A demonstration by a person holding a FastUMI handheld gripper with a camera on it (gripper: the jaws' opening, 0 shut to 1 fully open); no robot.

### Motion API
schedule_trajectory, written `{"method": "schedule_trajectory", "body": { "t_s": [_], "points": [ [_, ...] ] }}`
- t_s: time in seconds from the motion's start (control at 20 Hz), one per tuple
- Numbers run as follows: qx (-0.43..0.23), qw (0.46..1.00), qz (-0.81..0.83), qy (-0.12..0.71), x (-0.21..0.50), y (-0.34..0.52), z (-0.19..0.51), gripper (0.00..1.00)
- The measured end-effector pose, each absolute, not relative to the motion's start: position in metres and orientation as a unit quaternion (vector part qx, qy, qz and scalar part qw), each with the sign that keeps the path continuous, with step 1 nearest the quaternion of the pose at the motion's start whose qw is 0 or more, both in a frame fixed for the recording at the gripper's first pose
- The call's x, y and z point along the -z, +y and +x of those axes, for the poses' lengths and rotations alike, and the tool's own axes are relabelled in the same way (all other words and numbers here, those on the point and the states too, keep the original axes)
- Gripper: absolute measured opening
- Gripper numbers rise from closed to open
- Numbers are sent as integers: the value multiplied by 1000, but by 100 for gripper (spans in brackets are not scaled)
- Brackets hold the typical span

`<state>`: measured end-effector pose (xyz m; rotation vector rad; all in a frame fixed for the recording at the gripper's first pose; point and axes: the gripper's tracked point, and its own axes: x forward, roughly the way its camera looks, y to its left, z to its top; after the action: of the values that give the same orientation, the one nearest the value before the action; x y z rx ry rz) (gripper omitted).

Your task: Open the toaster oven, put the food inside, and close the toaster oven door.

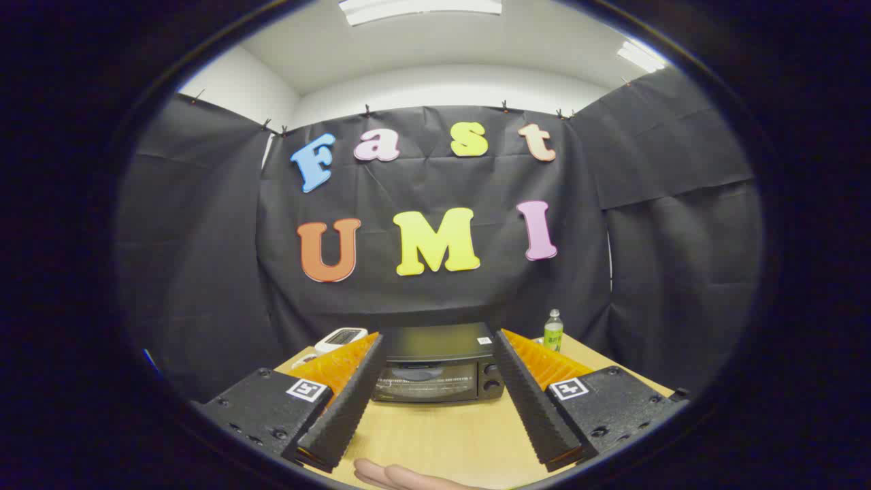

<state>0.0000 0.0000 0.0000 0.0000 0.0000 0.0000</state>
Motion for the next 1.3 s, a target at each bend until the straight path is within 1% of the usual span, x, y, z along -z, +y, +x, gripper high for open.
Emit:
{"method": "schedule_trajectory", "body": {
  "t_s": [0.65,1.3],
  "points": [
    [-2,1000,-7,-7,0,5,-7,100],
    [-2,1000,-10,-4,7,6,1,100]
  ]
}}
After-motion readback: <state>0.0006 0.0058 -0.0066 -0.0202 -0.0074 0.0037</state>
